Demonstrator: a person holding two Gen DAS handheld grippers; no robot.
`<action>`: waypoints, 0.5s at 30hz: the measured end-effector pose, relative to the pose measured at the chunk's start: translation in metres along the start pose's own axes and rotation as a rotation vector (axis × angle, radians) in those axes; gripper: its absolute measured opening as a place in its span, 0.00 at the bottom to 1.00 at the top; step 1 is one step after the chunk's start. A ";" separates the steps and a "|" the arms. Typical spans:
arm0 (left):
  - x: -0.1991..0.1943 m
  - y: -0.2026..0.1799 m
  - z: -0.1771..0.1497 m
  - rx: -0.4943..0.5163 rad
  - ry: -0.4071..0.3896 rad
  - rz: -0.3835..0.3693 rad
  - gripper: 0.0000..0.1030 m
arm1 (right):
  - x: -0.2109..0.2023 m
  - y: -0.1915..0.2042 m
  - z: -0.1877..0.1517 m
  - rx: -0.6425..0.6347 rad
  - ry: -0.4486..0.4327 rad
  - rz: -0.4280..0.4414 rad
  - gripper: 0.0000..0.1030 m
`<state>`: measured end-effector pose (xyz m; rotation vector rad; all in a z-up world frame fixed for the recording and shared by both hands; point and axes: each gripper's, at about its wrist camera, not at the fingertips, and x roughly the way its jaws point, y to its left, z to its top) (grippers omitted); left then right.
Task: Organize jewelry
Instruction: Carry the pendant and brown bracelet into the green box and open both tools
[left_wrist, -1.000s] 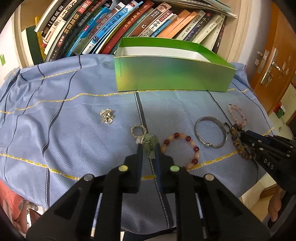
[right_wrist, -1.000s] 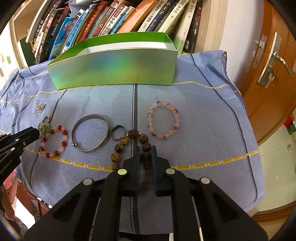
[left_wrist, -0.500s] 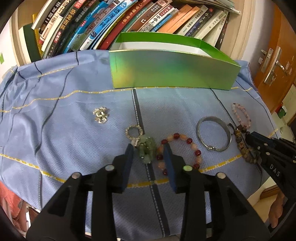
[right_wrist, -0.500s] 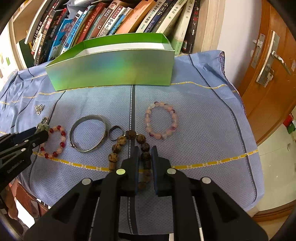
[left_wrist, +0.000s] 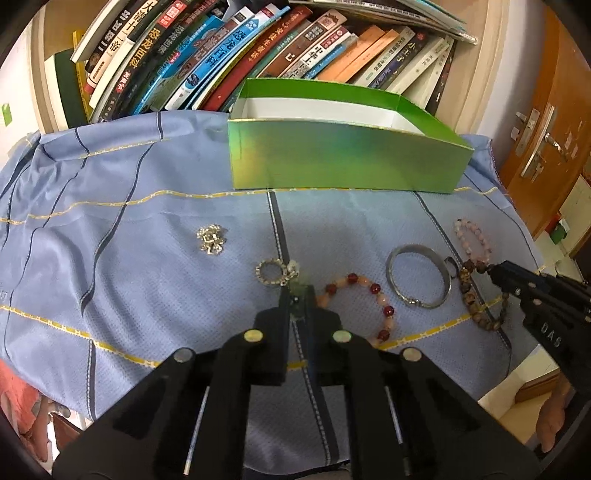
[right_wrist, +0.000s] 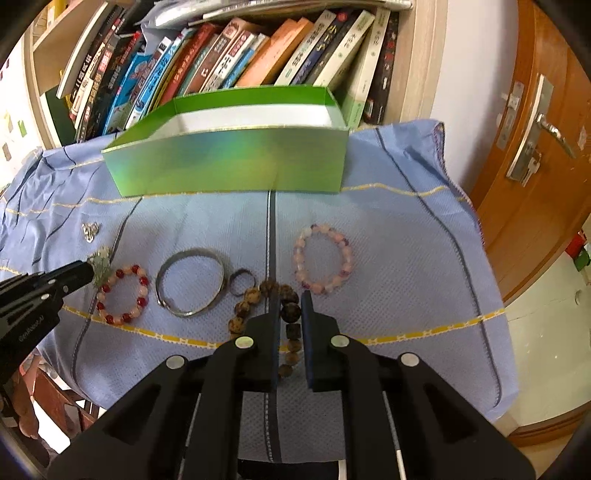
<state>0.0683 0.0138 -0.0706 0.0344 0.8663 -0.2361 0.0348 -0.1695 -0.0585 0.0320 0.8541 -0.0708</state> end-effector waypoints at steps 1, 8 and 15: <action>-0.003 0.001 0.001 0.001 -0.006 0.000 0.08 | -0.003 -0.002 0.002 0.001 -0.007 -0.002 0.11; -0.025 -0.001 0.011 0.007 -0.071 0.018 0.08 | -0.025 -0.009 0.015 0.015 -0.075 -0.015 0.11; -0.026 -0.001 0.013 0.004 -0.071 0.013 0.08 | -0.026 -0.001 0.020 -0.013 -0.074 0.002 0.11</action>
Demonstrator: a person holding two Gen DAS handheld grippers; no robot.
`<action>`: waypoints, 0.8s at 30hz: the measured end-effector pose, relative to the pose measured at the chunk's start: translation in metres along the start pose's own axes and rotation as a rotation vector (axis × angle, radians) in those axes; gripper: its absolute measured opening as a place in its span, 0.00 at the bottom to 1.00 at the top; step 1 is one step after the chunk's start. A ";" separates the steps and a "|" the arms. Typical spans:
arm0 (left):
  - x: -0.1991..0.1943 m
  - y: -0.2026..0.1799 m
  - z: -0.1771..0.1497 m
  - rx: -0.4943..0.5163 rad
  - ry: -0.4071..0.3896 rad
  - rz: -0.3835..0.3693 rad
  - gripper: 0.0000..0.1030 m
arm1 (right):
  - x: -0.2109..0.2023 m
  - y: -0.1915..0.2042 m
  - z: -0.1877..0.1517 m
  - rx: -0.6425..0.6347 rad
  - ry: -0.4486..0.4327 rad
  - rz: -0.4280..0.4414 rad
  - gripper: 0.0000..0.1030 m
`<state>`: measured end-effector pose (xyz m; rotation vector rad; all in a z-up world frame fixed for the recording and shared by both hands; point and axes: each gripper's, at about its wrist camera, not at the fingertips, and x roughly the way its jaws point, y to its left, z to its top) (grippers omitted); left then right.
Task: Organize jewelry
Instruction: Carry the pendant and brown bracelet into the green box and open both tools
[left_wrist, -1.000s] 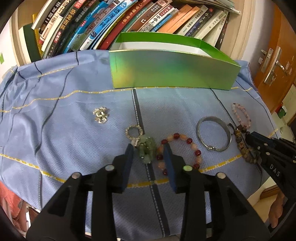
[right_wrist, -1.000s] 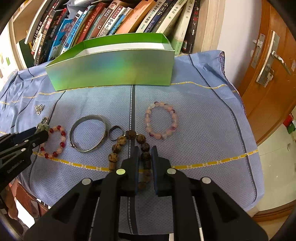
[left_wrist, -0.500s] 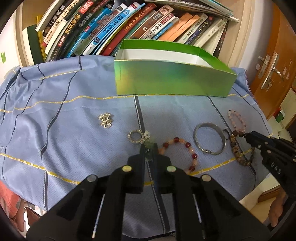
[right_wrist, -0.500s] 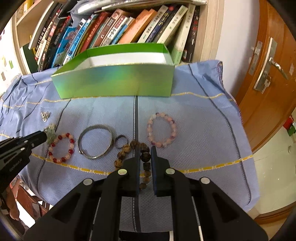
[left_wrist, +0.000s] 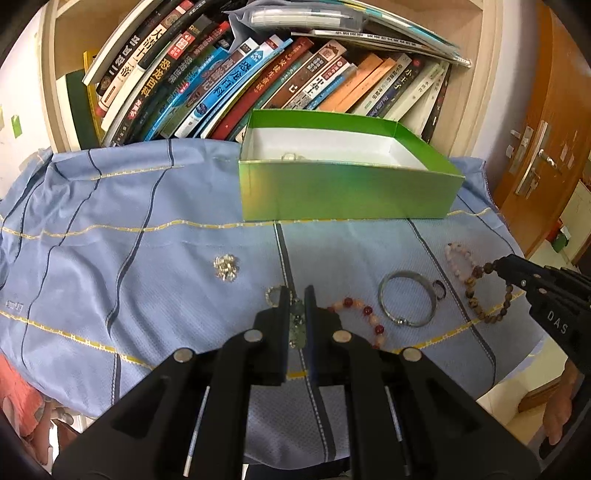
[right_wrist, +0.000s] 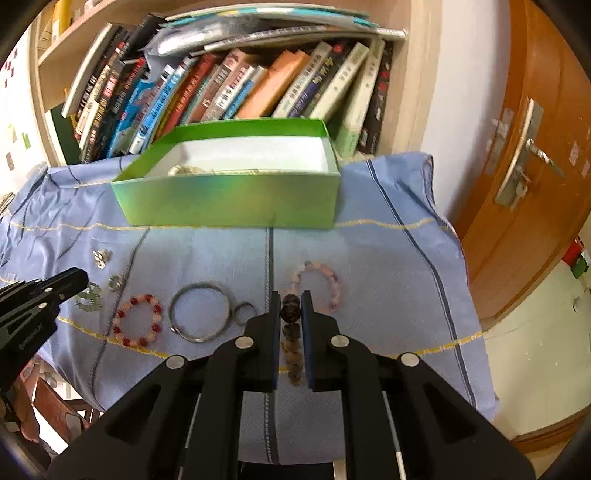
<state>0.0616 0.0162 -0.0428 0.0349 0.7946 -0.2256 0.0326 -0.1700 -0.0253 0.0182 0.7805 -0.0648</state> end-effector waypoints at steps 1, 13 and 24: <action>-0.003 -0.001 0.004 0.003 -0.011 -0.001 0.08 | -0.003 0.001 0.003 -0.004 -0.011 0.003 0.11; -0.025 -0.010 0.141 0.069 -0.177 -0.092 0.08 | -0.037 -0.001 0.145 0.012 -0.226 0.101 0.11; 0.138 -0.013 0.175 0.010 0.099 0.001 0.18 | 0.119 0.011 0.170 0.039 0.047 0.023 0.11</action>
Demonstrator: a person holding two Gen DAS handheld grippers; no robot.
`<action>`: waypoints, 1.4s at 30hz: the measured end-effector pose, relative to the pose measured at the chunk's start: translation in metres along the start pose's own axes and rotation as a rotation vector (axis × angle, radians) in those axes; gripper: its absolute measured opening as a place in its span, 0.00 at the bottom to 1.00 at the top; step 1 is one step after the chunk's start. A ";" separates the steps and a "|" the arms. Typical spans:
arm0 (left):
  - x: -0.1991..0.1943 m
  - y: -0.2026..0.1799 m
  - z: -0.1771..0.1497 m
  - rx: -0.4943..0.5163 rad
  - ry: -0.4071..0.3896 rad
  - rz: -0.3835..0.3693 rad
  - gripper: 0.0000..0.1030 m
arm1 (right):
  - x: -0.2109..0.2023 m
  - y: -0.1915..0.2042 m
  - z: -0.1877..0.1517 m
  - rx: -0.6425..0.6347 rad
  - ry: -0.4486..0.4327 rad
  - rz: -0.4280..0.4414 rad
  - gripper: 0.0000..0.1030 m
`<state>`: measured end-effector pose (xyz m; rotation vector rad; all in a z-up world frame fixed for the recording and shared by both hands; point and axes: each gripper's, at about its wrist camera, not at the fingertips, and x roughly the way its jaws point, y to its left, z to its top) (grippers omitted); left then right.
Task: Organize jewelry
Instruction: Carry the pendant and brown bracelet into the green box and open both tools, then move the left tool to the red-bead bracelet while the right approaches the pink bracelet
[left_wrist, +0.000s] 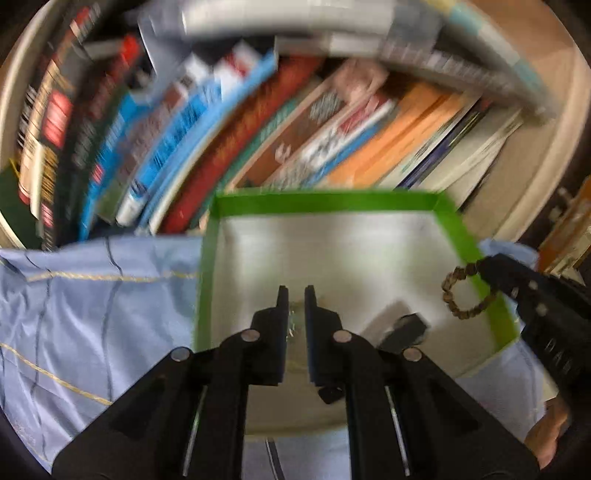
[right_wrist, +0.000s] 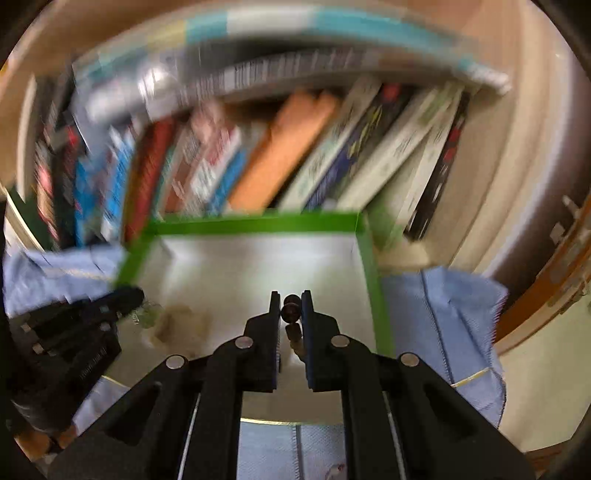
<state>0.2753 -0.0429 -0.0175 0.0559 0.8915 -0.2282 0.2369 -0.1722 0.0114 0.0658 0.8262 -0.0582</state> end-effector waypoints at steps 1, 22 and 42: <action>0.006 0.002 -0.002 0.000 0.012 0.011 0.41 | 0.008 0.002 -0.004 -0.019 0.017 -0.015 0.15; -0.082 -0.008 -0.167 0.027 -0.072 -0.011 0.68 | -0.047 -0.067 -0.152 0.081 0.085 -0.095 0.47; -0.079 -0.003 -0.200 0.052 0.016 -0.015 0.58 | -0.069 -0.040 -0.193 -0.008 0.115 0.000 0.08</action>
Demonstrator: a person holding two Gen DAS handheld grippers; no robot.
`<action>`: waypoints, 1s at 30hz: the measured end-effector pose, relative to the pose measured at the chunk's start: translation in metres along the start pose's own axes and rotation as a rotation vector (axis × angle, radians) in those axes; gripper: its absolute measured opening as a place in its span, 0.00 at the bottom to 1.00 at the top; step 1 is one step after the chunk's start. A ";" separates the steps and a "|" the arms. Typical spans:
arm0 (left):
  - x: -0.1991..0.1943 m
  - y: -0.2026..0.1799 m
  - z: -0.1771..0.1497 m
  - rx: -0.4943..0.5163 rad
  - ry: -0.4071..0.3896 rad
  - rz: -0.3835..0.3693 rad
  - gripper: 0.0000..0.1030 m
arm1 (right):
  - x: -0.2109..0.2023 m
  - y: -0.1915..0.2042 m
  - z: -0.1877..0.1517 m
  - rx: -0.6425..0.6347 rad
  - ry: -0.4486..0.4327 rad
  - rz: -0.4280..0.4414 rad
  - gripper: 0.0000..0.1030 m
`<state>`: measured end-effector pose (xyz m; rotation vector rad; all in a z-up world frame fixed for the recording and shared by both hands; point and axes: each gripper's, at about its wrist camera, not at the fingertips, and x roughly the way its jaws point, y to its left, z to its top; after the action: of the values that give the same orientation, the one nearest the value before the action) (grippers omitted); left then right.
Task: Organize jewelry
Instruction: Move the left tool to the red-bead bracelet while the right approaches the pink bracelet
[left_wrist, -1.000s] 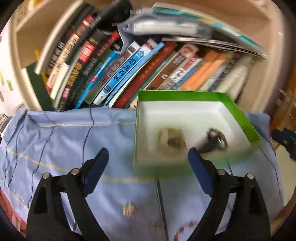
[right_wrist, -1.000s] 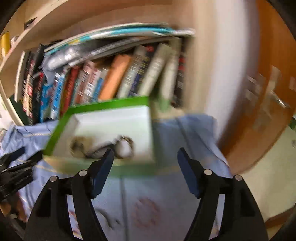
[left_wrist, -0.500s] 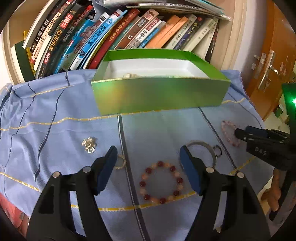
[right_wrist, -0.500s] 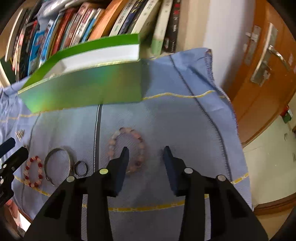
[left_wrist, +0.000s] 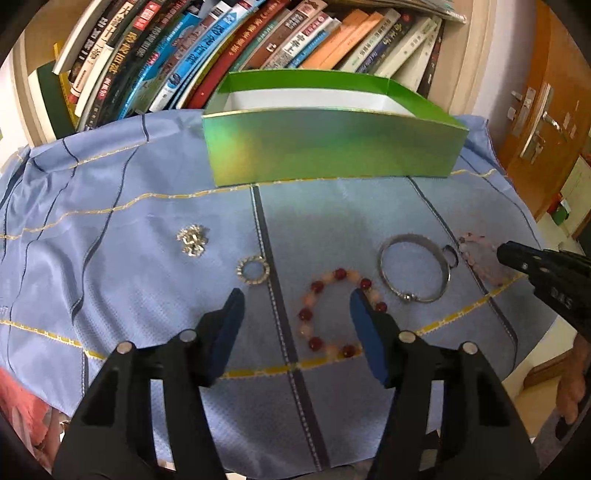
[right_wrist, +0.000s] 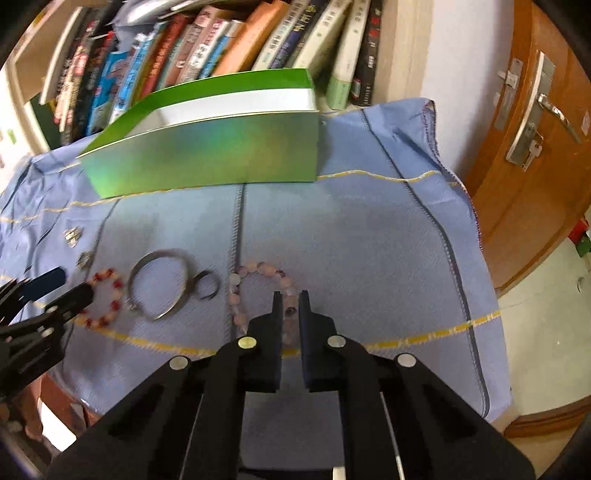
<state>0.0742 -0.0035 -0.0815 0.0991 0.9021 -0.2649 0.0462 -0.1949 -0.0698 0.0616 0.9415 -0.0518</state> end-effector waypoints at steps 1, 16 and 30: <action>0.001 -0.002 0.000 0.005 0.003 -0.004 0.58 | 0.002 0.001 -0.001 -0.004 0.010 0.000 0.08; 0.007 -0.006 -0.002 0.015 -0.002 0.020 0.13 | 0.009 0.008 -0.005 -0.017 0.000 -0.034 0.26; -0.001 0.027 -0.007 -0.075 -0.004 0.092 0.09 | 0.003 0.009 -0.009 0.003 0.008 0.027 0.12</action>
<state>0.0760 0.0235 -0.0857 0.0709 0.9004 -0.1455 0.0413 -0.1852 -0.0768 0.0776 0.9489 -0.0284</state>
